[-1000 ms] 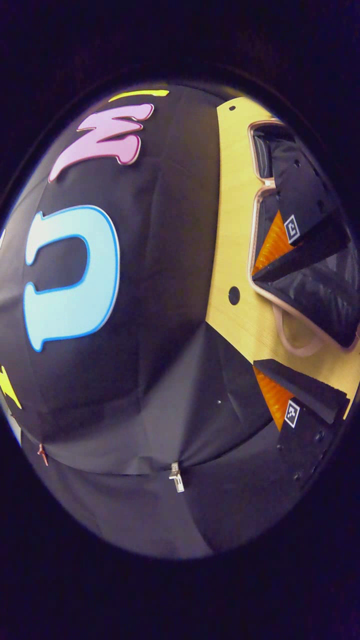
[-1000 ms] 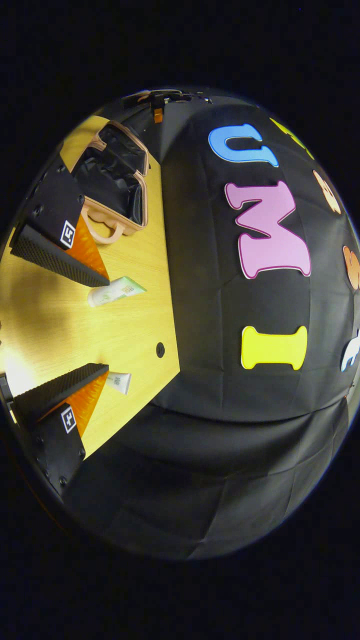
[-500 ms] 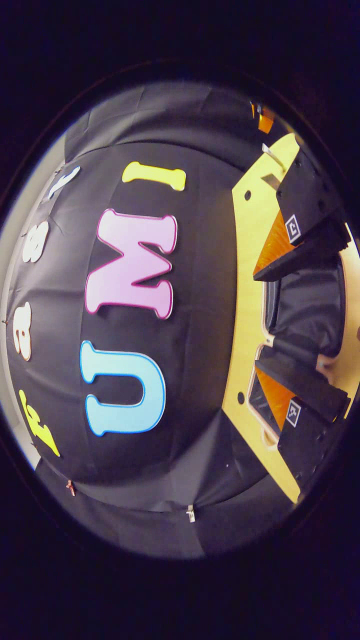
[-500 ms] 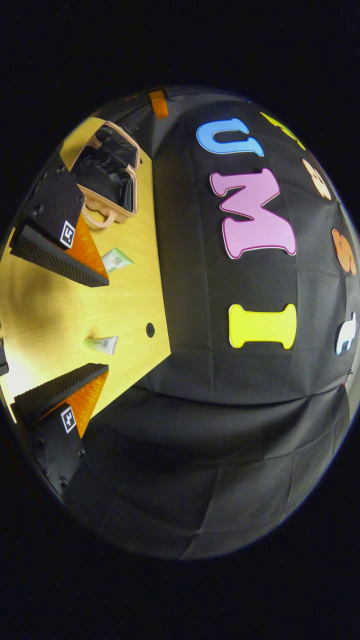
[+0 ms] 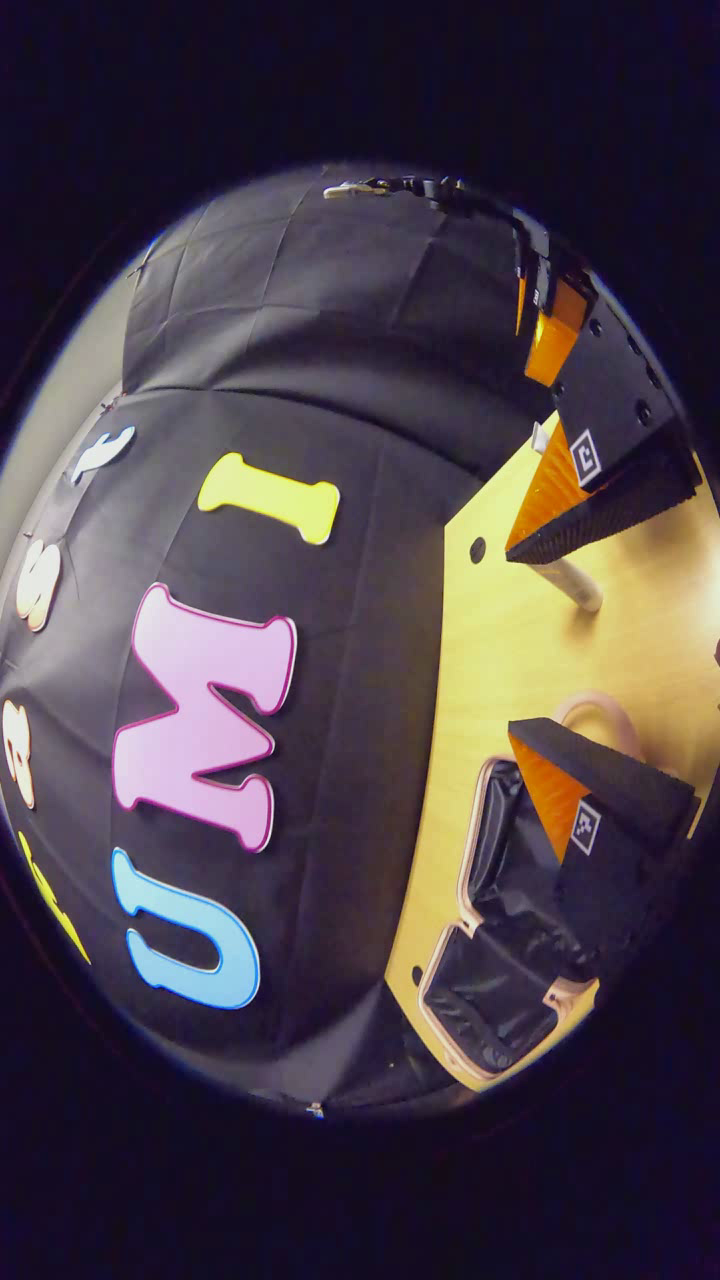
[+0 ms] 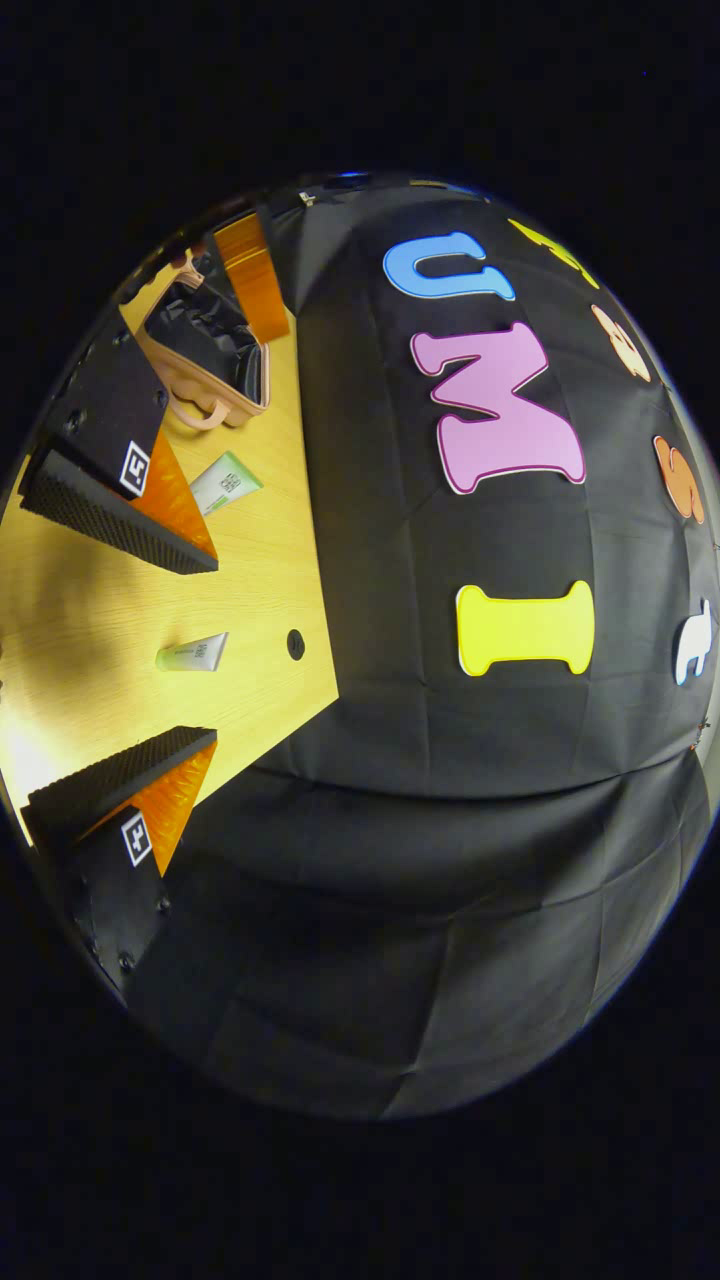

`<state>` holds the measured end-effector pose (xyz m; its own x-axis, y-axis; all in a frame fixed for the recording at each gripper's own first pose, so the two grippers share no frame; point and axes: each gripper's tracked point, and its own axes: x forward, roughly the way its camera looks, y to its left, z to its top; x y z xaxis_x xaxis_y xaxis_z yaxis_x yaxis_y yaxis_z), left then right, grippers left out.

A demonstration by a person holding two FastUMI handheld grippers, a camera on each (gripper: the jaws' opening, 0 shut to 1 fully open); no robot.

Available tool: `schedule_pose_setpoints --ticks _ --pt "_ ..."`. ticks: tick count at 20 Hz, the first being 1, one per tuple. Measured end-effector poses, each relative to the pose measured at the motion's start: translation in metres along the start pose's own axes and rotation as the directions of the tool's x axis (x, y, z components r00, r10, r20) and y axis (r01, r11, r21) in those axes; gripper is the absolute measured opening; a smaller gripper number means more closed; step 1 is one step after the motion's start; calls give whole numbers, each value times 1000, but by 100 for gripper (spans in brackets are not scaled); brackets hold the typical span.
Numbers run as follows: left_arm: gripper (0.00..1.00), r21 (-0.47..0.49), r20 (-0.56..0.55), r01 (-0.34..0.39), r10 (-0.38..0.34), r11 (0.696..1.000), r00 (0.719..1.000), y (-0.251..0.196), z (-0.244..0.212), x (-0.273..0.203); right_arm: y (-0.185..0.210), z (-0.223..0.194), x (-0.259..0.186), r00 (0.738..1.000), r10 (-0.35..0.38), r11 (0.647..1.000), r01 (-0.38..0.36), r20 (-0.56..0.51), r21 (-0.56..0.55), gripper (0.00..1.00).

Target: First open the suitcase, pack the skin care products into it, and then close the suitcase.

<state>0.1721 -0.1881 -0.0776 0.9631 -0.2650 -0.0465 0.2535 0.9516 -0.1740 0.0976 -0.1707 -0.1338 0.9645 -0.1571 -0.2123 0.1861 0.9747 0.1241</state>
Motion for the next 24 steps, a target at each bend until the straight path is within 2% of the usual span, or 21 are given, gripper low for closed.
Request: schedule_pose_setpoints --ticks 3,6,11,14,16,17,20,22,24 --pt "98 67 -72 64 -60 996 996 -27 -44 29 -4 -22 20 999 32 997 -31 7 -67 98" --pt "98 73 -129 98 -88 992 988 -36 -78 60 -6 -40 41 999 36 999 -36 -19 8 98" --pt "98 113 -199 80 -56 990 978 -42 -118 122 -18 -63 79 998 10 996 -5 -58 85 98" --pt "98 138 -255 68 -31 988 966 -44 -139 143 -22 -64 96 998 -3 994 10 -59 108 98" --pt "91 124 -289 36 2 992 957 -40 -153 153 -18 -68 106 997 11 992 -1 -74 128 97" --pt "83 113 -302 11 24 993 953 -36 -158 156 -16 -72 112 996 11 991 0 -86 130 97" --pt "71 79 -313 -29 53 996 948 -29 -164 160 -14 -83 125 994 6 992 8 -112 122 97" --pt "53 76 -314 -22 45 997 948 -29 -163 159 -8 -89 135 993 6 995 6 -117 102 97" --pt "52 97 -318 -31 60 995 946 -23 -164 158 -7 -95 145 992 1 996 10 -127 85 97"
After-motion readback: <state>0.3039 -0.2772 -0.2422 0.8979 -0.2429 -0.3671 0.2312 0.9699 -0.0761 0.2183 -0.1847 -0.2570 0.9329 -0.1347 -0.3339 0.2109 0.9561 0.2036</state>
